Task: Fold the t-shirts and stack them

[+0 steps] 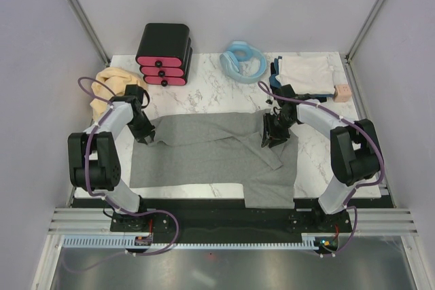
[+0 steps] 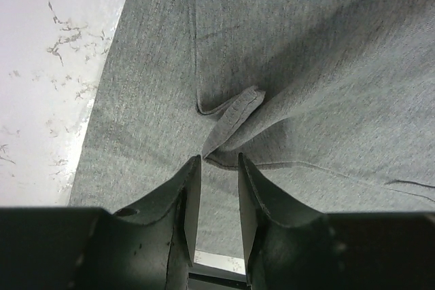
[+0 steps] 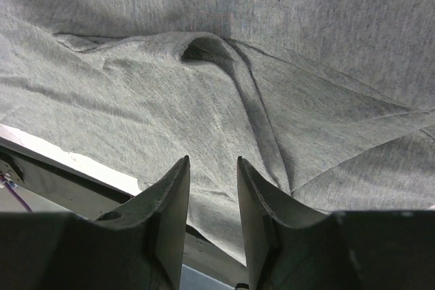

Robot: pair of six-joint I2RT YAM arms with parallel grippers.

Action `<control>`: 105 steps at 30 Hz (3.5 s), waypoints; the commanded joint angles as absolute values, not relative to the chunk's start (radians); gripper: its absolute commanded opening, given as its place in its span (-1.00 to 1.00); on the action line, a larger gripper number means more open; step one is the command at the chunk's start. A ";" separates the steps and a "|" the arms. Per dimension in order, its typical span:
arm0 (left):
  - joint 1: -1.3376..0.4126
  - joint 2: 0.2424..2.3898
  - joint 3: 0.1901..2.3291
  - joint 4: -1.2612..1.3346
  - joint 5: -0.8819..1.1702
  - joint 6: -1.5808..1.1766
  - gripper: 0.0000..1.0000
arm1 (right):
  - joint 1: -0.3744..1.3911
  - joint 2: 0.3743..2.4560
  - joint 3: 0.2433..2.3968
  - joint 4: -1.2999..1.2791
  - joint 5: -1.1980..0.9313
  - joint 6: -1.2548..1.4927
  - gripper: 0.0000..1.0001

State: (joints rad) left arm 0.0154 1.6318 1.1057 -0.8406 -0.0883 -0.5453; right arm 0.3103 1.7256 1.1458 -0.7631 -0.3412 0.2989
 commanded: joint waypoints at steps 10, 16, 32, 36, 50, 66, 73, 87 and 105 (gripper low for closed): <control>0.014 1.638 1.123 -0.825 -0.115 -0.500 -0.29 | 0.314 1.706 1.160 -0.752 -0.351 0.296 -0.18; 0.014 1.666 1.115 -0.819 -0.117 -0.503 -0.33 | 0.314 1.707 1.161 -0.749 -0.354 0.296 -0.18; 0.014 1.621 1.147 -0.839 -0.218 -0.469 -0.96 | 0.313 1.752 1.155 -0.749 -0.328 0.301 -0.27; 0.014 1.606 1.172 -0.873 -0.265 -0.454 -0.96 | 0.313 1.795 1.150 -0.759 -0.328 0.299 -0.31; -0.023 1.557 1.334 -0.974 -0.350 -0.425 -0.96 | 0.314 1.836 1.155 -0.765 -0.321 0.296 -0.28; -0.089 1.447 1.357 -1.092 -0.382 -0.456 -0.29 | 0.313 1.804 1.226 -0.816 -0.256 0.304 -0.28; -0.089 1.517 1.388 -1.095 -0.417 -0.482 -0.23 | 0.313 1.749 1.264 -0.827 -0.245 0.322 -0.27; -0.043 1.618 1.216 -0.897 -0.333 -0.525 -0.22 | 0.314 1.605 1.212 -0.796 -0.199 0.368 -0.24; -0.034 1.635 1.195 -0.839 -0.353 -0.511 -0.96 | 0.314 1.716 1.239 -0.703 -0.146 0.262 -1.00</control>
